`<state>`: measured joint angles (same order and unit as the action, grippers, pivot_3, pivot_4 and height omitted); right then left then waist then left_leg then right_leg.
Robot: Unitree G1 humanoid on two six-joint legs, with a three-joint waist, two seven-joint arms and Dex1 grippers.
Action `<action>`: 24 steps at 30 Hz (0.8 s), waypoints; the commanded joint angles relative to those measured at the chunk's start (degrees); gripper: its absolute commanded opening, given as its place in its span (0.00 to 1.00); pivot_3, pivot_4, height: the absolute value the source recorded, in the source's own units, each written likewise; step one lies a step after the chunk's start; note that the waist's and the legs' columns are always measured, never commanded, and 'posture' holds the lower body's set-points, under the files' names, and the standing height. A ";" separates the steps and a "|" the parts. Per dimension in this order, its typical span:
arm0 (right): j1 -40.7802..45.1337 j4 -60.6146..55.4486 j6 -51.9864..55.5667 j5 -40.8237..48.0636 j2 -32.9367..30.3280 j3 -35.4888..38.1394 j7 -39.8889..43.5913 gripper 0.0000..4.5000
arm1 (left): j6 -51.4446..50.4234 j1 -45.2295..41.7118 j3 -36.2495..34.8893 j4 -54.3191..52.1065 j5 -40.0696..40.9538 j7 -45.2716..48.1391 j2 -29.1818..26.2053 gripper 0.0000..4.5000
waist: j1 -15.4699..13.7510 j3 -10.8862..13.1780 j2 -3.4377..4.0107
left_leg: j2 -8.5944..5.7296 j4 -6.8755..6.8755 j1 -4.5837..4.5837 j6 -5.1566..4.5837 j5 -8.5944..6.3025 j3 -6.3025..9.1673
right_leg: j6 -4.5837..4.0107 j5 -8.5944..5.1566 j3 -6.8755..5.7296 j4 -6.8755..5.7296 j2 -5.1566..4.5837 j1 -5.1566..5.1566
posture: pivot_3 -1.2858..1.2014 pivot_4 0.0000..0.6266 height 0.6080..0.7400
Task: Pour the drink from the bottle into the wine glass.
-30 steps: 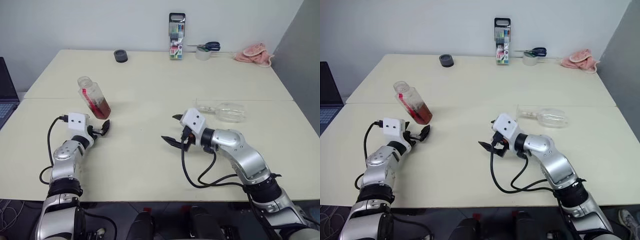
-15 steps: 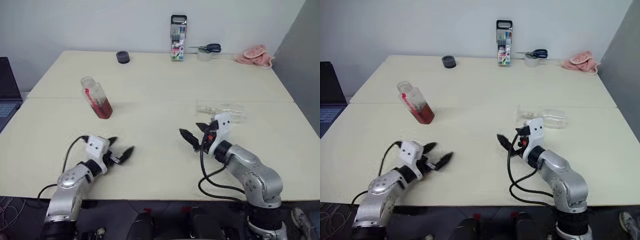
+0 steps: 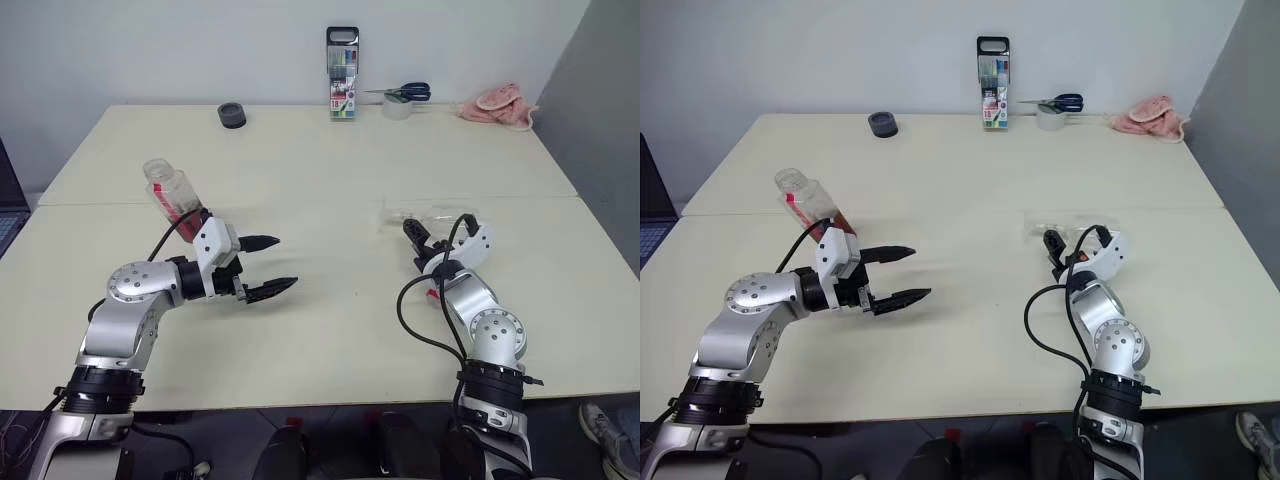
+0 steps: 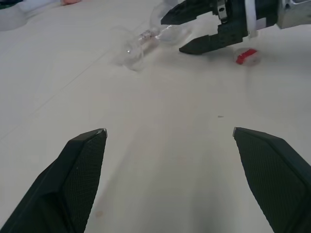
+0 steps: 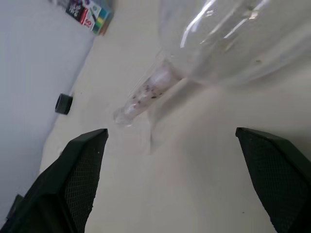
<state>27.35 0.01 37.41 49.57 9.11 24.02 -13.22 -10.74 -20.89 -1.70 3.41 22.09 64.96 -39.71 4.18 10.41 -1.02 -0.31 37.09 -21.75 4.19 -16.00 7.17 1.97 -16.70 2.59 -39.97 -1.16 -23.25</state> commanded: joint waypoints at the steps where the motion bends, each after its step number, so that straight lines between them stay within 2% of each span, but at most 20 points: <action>1: 6.99 4.54 -5.55 2.72 7.56 -0.74 -0.15 1.00 | 2.02 -1.66 -0.19 1.03 -0.08 2.05 -0.35 0.99 | 0.45 0.00 0.00 | 0.00 0.00 0.00 -0.02 0.01 0.00 | 0.00 0.00 0.00 0.00 0.00 0.00 | 0.52 0.24 1.00; 8: 13.90 18.27 -13.50 3.58 4.77 -0.83 2.44 1.00 | 2.44 -3.38 -0.13 3.00 -0.38 3.70 -0.31 0.99 | 0.83 0.00 0.00 | 0.00 -0.02 0.04 -0.06 0.06 0.00 | 0.00 0.00 0.01 -0.03 0.02 0.01 | 0.52 0.24 1.00; 17: 20.90 34.07 -22.54 2.59 1.95 1.98 5.52 1.00 | 0.10 -4.46 0.55 0.53 -0.59 3.07 -0.36 0.99 | 0.94 0.00 0.00 | 0.01 -0.05 0.05 -0.06 0.06 0.01 | 0.00 0.00 0.01 -0.02 0.02 0.01 | 0.52 0.24 1.00; 19: 21.37 35.27 -23.10 2.74 1.91 2.45 5.86 0.88 | -0.47 -4.53 0.70 -0.12 -0.63 2.83 -0.28 1.00 | 0.92 0.00 0.01 | 0.00 -0.04 0.05 -0.06 0.06 0.01 | 0.00 0.01 0.02 -0.03 0.02 0.01 | 0.52 0.24 1.00; 24: 21.73 37.18 -23.48 2.82 1.79 2.98 6.82 0.49 | -1.30 -4.59 1.02 -0.85 -0.73 2.54 -0.14 1.00 | 0.95 0.00 0.02 | 0.01 -0.05 0.05 -0.05 0.06 0.01 | -0.01 0.01 0.03 -0.03 0.02 0.01 | 0.52 0.24 1.00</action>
<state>46.58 36.59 14.00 52.01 7.48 27.04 -6.84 -12.12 -24.42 -0.32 4.59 21.34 67.94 -39.61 5.14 10.41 -1.01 -0.30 37.03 -21.70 4.14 -15.94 7.17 1.96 -16.69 2.62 -39.99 -1.14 -23.25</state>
